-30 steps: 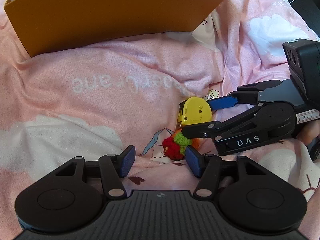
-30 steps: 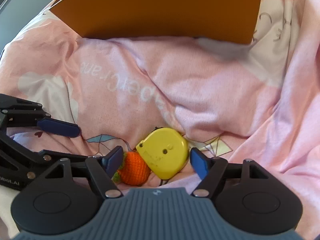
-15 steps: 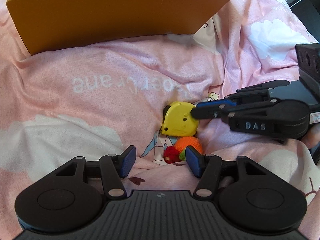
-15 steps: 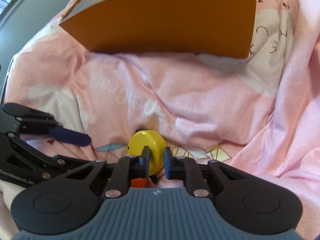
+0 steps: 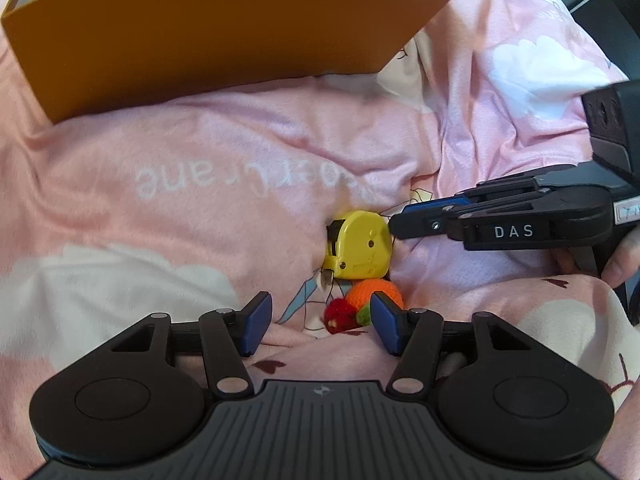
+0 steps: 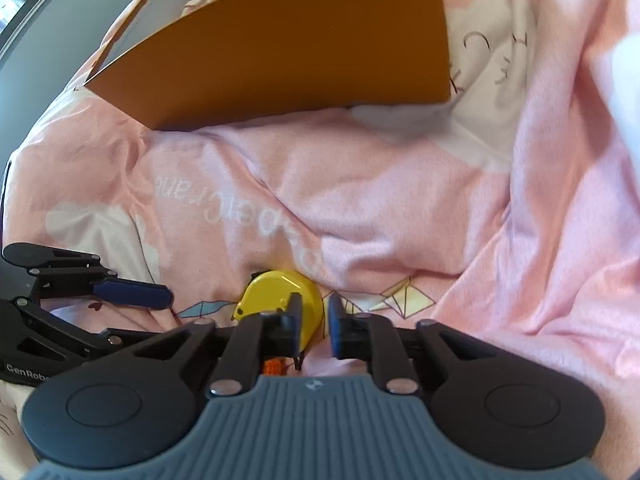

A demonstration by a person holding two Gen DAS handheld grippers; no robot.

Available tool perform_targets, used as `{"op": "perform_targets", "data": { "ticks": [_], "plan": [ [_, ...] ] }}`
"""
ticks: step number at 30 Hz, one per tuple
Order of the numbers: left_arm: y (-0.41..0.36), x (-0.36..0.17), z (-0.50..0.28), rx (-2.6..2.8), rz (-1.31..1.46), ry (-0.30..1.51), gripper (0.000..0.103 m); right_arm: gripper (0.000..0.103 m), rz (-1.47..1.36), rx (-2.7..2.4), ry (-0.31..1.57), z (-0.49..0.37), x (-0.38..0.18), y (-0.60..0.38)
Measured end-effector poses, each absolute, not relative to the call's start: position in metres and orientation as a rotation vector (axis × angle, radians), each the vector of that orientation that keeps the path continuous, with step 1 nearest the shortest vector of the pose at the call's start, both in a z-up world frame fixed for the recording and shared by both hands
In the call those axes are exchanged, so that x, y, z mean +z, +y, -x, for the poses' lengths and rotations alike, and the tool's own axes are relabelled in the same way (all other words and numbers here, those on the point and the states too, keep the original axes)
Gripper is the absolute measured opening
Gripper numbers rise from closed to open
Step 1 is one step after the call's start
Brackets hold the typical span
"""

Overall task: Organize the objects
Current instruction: 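Grasp the yellow tape measure with the right tool while the left tool grasps the orange fruit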

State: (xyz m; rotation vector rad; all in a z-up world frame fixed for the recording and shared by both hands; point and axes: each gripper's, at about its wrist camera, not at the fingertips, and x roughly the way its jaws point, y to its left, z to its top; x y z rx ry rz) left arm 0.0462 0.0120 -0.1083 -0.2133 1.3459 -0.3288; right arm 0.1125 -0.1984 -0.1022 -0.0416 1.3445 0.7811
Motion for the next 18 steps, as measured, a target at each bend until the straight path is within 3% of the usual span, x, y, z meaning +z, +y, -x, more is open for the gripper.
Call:
{"op": "perform_targets", "data": {
  "ticks": [2, 4, 8, 11, 17, 18],
  "plan": [
    [0.010, -0.110, -0.045, -0.337, 0.194, 1.347, 0.065, 0.027, 0.028, 0.793, 1.361, -0.114, -0.105, -0.198],
    [0.007, -0.112, -0.044, -0.348, 0.177, 1.356, 0.064, 0.043, 0.013, 0.826, 1.377, -0.115, -0.108, -0.196],
    [0.004, -0.114, -0.043, -0.353, 0.163, 1.367, 0.064, 0.047, 0.021, 0.850, 1.417, -0.116, -0.119, -0.185],
    [0.003, -0.114, -0.043, -0.366, 0.165, 1.366, 0.063, 0.064, -0.039, 0.868, 1.461, -0.120, -0.131, -0.179],
    [0.000, -0.119, -0.050, -0.449, 0.218, 1.391, 0.062, 0.058, -0.073, 0.858, 1.437, -0.117, -0.128, -0.183],
    [-0.001, -0.122, -0.052, -0.466, 0.237, 1.402, 0.062, 0.033, -0.076, 0.854, 1.420, -0.115, -0.124, -0.185]
  ]
}}
